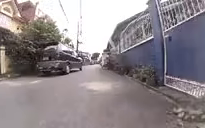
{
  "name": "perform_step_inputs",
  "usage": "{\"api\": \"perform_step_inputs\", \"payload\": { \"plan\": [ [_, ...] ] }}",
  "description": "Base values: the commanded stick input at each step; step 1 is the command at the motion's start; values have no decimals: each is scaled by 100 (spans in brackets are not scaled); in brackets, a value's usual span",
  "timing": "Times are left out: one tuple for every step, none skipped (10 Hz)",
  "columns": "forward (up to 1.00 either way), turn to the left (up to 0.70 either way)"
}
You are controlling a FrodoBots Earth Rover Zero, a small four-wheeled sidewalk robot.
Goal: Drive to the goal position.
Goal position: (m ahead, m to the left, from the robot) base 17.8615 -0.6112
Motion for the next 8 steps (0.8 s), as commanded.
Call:
{"api": "perform_step_inputs", "payload": {
  "plan": [
    [70, 0],
    [70, 0],
    [70, 0],
    [70, 0],
    [70, 0],
    [70, 0],
    [70, 0],
    [70, 0]
  ]
}}
